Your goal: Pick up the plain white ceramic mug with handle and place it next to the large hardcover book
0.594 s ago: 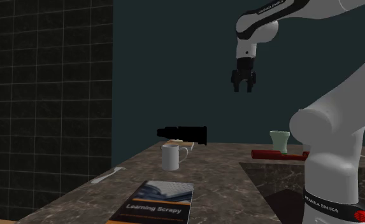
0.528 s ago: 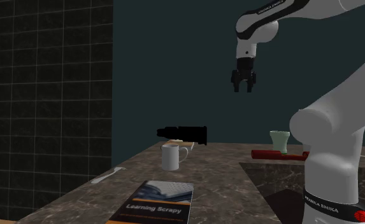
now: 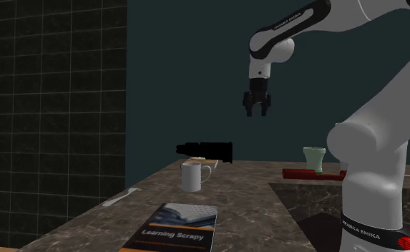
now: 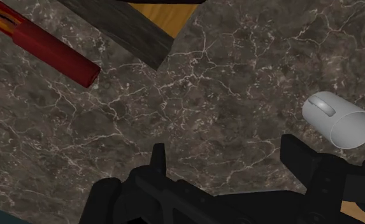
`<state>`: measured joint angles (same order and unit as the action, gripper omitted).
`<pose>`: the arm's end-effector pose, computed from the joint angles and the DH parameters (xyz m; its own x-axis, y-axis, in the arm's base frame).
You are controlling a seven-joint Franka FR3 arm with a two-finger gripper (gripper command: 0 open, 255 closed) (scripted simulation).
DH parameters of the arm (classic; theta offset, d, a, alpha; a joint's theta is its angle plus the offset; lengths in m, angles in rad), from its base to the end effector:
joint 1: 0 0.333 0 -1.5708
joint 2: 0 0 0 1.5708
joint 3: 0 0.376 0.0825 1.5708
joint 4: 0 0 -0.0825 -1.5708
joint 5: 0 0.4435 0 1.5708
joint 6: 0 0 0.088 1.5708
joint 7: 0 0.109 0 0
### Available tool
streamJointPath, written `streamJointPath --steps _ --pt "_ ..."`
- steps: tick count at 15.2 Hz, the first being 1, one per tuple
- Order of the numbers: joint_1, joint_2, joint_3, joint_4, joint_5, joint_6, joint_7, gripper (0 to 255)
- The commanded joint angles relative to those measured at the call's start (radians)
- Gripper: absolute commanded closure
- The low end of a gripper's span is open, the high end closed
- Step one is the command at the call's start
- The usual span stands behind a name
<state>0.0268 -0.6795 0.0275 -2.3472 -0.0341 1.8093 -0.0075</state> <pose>0.3793 0.0204 0.6210 0.9879 0.0657 0.1403 0.0588 -0.9969 0.0522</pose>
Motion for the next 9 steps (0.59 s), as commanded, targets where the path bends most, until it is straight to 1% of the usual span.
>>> streamJointPath --steps 1,9 --pt "0.015 0.03 0.026 -0.022 0.016 0.048 0.026 0" --pt "0.067 0.207 0.127 -0.042 0.062 0.23 0.122 0"
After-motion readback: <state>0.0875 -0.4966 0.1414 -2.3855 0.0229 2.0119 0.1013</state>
